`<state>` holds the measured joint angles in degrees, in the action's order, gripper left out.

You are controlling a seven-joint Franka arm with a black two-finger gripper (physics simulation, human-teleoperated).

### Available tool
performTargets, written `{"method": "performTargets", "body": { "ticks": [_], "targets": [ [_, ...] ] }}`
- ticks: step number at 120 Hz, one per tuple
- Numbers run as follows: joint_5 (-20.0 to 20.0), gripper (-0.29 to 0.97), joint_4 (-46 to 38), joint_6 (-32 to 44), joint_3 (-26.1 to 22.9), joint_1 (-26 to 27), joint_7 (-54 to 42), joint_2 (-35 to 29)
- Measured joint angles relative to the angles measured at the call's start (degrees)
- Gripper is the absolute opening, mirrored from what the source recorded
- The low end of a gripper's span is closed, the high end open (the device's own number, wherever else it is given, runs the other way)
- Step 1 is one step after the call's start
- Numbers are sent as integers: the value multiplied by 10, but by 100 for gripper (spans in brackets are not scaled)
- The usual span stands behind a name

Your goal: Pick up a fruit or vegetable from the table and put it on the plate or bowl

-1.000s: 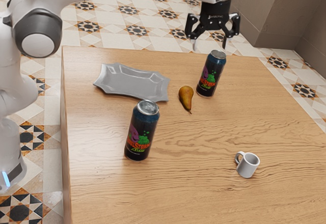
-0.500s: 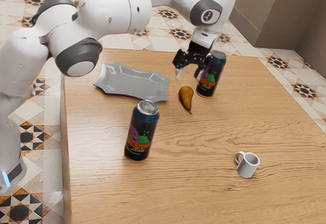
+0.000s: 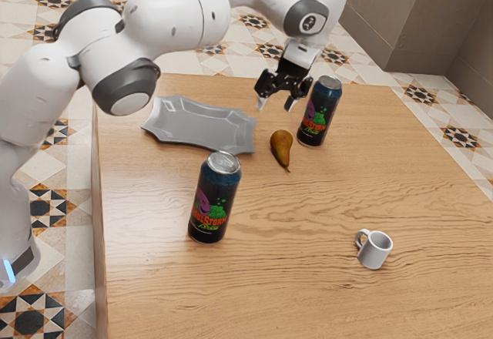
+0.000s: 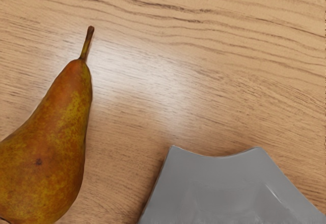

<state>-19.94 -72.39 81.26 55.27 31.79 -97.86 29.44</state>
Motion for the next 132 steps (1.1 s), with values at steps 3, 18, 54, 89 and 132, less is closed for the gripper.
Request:
{"method": "performTargets", "body": {
  "ticks": [3, 18, 54, 89, 132],
  "targets": [
    [7, 68, 0, 3, -13, 3, -4, 0],
    [25, 68, 3, 18, -79, 12, -37, -4],
    [33, 68, 10, 46, -96, -7, -126, -7],
    [39, 68, 1, 38, -22, -36, -187, -8],
    [33, 68, -26, 27, -58, -40, -237, -2]
  ]
}}
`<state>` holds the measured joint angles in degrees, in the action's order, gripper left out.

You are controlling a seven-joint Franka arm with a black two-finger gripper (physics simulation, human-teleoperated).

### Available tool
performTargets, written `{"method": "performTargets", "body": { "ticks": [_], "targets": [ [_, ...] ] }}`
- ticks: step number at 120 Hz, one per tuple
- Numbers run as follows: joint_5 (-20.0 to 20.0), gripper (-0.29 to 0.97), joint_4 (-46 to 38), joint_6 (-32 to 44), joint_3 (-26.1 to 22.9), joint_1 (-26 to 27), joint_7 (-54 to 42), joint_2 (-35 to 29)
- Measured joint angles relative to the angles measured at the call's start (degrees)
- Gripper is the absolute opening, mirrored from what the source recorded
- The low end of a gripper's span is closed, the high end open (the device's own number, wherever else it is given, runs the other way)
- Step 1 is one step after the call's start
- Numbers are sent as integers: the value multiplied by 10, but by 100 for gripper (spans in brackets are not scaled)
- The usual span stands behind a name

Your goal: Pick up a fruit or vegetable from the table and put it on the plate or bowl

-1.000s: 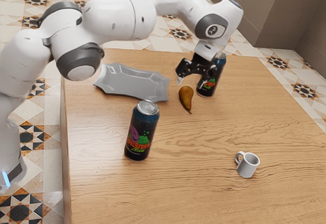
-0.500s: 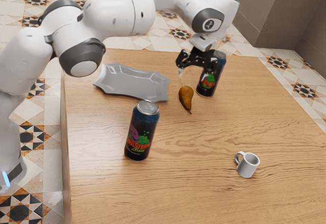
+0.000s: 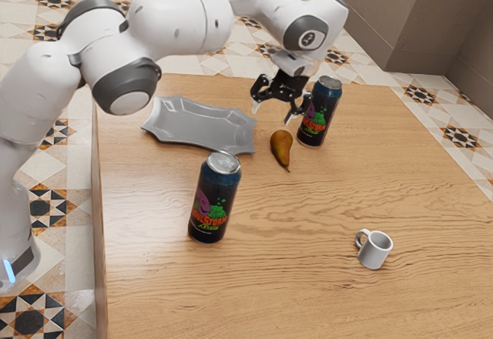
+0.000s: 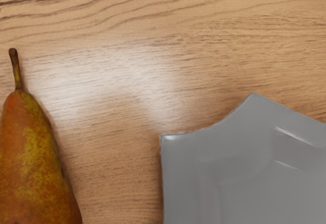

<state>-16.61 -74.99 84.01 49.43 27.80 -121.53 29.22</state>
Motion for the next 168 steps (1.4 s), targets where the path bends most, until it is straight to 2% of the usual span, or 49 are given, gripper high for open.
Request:
{"method": "performTargets", "body": {
  "ticks": [12, 49, 85, 147, 168],
  "targets": [
    [-8, 68, 0, 16, -16, -3, -9, 0],
    [-15, 68, 0, 52, -23, -17, -29, 22],
    [-8, 68, 0, 61, -20, -43, -40, 30],
    [-13, 70, 0, 73, -38, -48, -50, 49],
    [-14, 68, 0, 77, -39, -51, -51, 53]
  ]
}}
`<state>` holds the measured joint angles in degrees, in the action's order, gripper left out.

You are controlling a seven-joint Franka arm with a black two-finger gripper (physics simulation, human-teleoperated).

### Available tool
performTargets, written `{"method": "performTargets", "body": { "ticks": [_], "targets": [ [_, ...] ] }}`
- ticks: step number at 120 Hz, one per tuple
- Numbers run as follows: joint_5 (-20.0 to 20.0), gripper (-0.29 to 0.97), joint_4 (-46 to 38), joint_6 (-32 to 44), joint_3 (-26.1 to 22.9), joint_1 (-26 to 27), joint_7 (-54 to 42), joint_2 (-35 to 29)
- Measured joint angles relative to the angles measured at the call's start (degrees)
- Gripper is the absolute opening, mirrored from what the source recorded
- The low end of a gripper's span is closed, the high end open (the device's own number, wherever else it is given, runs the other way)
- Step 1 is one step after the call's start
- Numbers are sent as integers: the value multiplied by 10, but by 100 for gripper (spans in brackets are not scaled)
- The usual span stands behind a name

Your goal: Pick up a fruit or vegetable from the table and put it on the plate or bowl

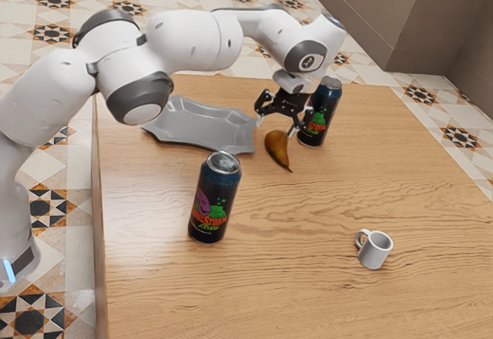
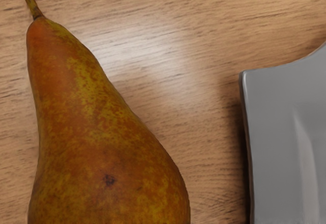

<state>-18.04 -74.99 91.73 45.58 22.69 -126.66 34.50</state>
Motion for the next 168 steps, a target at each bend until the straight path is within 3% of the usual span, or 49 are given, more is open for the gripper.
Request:
{"method": "performTargets", "body": {
  "ticks": [44, 76, 126, 147, 168],
  "targets": [
    [-7, 65, 0, 6, -14, -6, -2, 15],
    [-7, 44, 0, 8, -22, -8, -2, 18],
    [-6, 26, 6, 15, -16, -6, 12, 19],
    [-4, 19, 7, -5, 24, 6, 20, -59],
    [-2, 21, 6, -47, 170, 66, 31, -108]
  ]
}}
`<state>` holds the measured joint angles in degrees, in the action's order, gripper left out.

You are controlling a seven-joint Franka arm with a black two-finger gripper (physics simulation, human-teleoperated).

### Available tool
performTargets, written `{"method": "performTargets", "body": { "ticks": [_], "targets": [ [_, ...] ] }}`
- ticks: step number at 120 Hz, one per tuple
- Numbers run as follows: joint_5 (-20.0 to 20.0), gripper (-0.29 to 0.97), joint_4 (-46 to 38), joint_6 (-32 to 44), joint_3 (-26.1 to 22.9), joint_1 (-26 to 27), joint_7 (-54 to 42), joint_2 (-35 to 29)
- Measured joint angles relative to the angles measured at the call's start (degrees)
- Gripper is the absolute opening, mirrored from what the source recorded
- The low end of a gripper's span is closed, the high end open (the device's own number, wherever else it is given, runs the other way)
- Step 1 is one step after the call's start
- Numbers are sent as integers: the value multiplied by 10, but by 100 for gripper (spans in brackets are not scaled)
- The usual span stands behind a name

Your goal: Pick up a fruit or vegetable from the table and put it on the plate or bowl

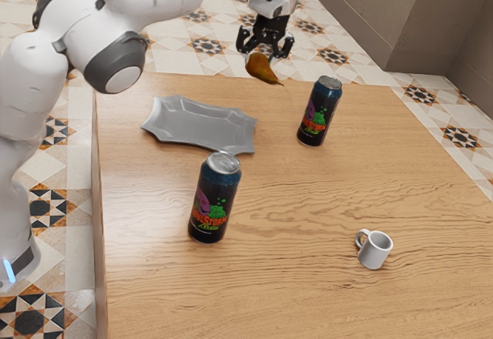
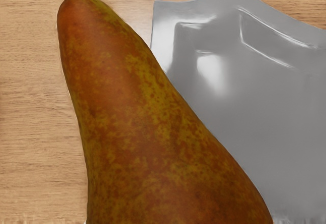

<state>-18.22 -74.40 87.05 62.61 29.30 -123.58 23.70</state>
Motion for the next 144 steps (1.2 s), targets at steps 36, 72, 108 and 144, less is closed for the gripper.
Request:
{"method": "performTargets", "body": {
  "ticks": [36, 72, 108, 144],
  "targets": [
    [-3, 19, -81, -71, 209, 104, 15, -2],
    [-4, 40, -122, -95, 266, 166, 25, -1],
    [-1, 65, -120, -106, 261, 169, 33, -1],
    [-1, 67, -117, -105, 163, 161, 68, 4]
  ]
}}
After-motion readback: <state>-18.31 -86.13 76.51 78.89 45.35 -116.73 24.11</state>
